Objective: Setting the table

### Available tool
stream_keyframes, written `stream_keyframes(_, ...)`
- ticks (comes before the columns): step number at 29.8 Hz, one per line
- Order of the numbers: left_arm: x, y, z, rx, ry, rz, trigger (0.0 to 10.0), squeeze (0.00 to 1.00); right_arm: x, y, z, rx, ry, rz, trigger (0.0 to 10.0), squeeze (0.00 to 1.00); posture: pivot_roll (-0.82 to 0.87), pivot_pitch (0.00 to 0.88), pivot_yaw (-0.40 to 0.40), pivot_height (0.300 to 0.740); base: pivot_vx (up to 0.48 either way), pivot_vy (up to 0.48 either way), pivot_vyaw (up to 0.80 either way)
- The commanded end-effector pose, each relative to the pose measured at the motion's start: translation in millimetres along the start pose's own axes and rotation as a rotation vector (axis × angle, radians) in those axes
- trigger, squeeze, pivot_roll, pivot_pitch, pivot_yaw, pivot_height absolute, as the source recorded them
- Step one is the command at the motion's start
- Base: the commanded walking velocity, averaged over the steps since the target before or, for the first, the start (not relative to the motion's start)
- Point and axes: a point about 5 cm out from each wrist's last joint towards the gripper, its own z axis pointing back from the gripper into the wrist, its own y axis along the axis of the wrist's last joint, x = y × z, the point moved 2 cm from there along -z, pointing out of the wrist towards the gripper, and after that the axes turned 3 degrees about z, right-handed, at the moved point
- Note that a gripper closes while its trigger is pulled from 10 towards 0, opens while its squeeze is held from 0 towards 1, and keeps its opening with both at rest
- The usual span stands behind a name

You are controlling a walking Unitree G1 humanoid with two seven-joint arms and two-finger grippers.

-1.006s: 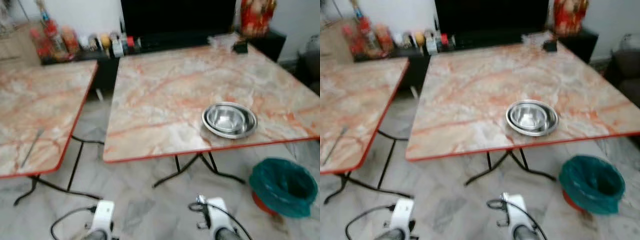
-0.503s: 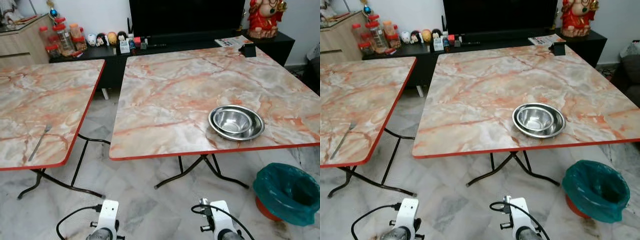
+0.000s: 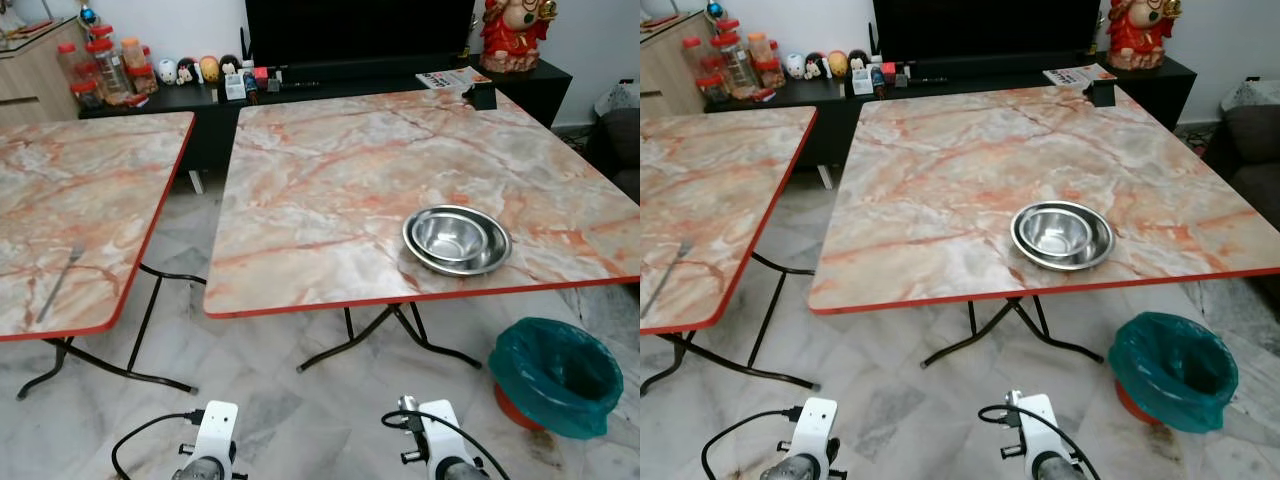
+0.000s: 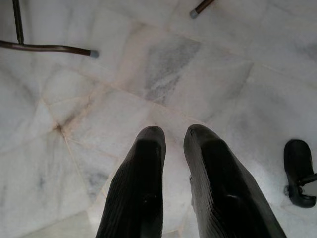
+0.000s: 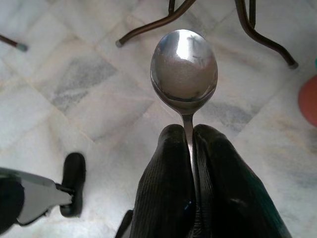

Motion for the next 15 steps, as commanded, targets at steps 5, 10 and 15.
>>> stream_keyframes(5, -2.0, -7.9, 1.2, -0.032, 0.008, -0.034, 10.0, 0.0, 6.3, -6.0, 1.8, -0.017, -0.028, 0.006, 10.0, 0.0, -0.1, 0.0, 0.078, 0.74, 0.0, -0.296, 0.0)
stream_keyframes(10, -2.0, -8.8, 1.5, -0.034, 0.008, -0.038, 10.0, 0.0, 9.8, -5.2, 1.9, -0.012, -0.035, -0.01, 10.0, 0.0, -0.1, 0.0, 0.077, 0.74, 0.0, -0.327, 0.0)
stream_keyframes(15, -1.7, -10.2, 1.8, -0.037, 0.006, -0.043, 10.0, 0.0, 10.6, -0.6, 1.1, 0.004, -0.037, 0.003, 10.0, 0.0, -0.1, 0.0, 0.076, 0.74, 0.0, -0.345, 0.0)
